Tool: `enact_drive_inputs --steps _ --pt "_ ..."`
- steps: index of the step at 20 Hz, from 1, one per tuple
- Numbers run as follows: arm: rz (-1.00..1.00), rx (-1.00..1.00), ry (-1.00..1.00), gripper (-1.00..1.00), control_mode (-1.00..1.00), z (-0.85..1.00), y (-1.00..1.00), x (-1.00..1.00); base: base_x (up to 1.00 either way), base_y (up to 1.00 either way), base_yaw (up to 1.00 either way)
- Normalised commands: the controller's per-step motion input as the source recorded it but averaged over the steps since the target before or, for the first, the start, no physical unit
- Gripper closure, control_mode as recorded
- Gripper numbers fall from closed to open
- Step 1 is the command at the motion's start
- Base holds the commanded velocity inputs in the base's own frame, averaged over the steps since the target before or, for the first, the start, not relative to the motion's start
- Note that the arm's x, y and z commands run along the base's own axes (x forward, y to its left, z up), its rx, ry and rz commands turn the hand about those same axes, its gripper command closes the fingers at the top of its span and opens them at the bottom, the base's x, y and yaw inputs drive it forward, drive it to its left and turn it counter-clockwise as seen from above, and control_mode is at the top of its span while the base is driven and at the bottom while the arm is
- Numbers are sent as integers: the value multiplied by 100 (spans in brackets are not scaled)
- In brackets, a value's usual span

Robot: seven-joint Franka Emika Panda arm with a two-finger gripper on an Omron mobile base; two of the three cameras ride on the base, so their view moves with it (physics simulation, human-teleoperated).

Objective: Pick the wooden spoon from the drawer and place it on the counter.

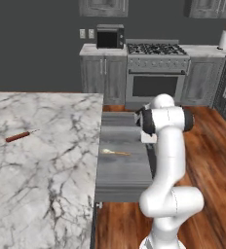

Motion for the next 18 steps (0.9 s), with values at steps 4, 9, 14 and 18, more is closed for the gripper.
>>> enact_drive_inputs --steps 4,9,14,18 --pt "-12 9 0 -100 -100 -71 -100 35 0 0 0" --pt "-4 20 -13 -100 -100 -4 -97 16 0 0 0" --pt "14 24 -33 -100 -100 85 -15 0 0 0 0" --pt "30 4 -31 -100 -100 47 64 -21 0 0 0"
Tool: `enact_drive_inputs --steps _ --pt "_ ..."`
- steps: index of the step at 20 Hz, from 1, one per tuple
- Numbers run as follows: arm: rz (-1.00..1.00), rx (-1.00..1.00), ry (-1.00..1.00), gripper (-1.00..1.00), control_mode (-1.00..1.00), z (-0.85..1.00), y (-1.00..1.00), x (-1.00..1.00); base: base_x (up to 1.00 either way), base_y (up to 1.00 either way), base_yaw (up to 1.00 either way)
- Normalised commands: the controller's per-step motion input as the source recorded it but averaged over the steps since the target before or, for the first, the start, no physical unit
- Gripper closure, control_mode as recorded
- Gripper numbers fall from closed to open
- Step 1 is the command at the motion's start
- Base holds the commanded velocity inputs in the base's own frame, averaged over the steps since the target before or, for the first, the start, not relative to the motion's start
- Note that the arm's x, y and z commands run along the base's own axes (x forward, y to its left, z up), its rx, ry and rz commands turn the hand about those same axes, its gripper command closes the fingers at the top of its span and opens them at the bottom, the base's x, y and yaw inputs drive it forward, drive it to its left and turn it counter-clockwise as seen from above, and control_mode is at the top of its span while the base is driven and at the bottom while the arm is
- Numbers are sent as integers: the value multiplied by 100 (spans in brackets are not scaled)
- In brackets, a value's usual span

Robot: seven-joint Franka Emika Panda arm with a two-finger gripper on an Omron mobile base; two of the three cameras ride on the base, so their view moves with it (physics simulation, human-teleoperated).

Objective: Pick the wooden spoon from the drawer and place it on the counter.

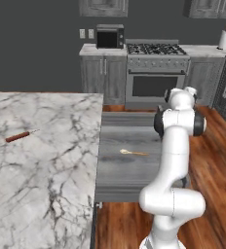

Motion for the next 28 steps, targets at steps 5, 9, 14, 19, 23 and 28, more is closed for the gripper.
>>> enact_drive_inputs --steps 5,9,14,19,23,28 --pt "15 0 -18 -100 -100 -2 100 -46 0 0 0" --pt "8 0 -24 -100 -100 -4 98 -49 0 0 0" --pt "17 4 -40 -100 -100 0 74 -49 0 0 0" --pt "31 0 -27 -100 -100 0 42 6 0 0 0" --pt "49 -13 -1 -100 -100 0 1 54 0 0 0" --pt "53 -22 1 -100 -100 0 0 65 0 0 0"
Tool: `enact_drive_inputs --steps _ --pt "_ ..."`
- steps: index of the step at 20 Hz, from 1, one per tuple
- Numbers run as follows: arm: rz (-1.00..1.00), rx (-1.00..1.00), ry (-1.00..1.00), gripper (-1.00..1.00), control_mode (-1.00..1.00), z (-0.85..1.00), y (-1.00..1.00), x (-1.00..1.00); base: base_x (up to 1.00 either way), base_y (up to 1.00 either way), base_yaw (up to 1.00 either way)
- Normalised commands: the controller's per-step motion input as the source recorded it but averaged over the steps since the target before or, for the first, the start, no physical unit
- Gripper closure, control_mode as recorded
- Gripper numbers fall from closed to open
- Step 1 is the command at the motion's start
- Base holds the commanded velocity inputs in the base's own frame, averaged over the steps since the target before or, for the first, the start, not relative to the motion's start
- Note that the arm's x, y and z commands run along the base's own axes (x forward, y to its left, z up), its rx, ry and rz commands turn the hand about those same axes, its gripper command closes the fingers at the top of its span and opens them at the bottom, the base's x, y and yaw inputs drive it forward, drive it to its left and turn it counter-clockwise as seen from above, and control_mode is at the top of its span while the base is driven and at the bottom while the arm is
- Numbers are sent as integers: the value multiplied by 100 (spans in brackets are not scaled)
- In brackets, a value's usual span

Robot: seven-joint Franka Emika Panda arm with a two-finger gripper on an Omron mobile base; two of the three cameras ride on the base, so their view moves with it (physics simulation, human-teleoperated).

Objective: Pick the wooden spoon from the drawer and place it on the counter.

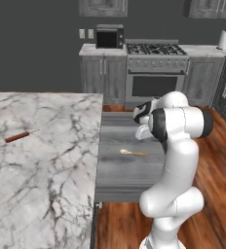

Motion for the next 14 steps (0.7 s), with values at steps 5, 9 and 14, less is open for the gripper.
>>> enact_drive_inputs --steps 5,9,14 --pt "51 -18 0 -100 -100 -10 0 34 0 0 0" --pt "46 -13 0 -100 -100 -35 -1 11 0 0 0" --pt "40 -6 0 -100 -100 -37 -11 5 0 0 0"
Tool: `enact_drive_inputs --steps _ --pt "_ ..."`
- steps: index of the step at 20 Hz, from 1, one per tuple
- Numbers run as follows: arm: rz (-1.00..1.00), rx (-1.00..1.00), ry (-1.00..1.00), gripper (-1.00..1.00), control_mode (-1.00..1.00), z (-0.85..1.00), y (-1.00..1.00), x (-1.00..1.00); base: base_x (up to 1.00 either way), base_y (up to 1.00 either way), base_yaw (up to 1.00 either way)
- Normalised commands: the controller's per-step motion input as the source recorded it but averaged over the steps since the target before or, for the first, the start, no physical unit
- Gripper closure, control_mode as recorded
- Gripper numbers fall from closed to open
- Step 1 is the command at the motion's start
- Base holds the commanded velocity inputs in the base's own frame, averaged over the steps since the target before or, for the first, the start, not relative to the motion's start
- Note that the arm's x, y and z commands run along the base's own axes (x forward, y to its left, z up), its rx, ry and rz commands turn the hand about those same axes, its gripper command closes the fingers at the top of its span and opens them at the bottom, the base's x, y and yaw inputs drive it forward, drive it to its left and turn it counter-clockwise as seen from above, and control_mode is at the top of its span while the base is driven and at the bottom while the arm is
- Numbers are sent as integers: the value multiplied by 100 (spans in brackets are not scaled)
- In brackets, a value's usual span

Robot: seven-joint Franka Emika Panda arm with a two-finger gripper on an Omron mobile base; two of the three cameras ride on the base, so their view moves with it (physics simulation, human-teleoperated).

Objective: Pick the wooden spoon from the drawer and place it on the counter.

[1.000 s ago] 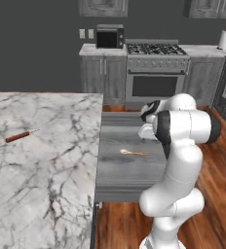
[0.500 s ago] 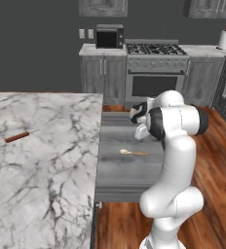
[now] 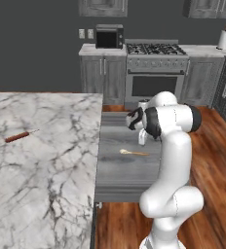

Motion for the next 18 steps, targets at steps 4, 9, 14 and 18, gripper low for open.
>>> enact_drive_inputs --steps 4,9,14,18 --pt "32 -5 0 -100 -100 -51 -1 7 0 0 0" --pt "19 0 0 -100 -100 -66 0 10 0 0 0" --pt "12 0 0 -100 -100 -56 0 38 0 0 0" --pt "8 0 0 -100 -100 -39 2 62 0 0 0"
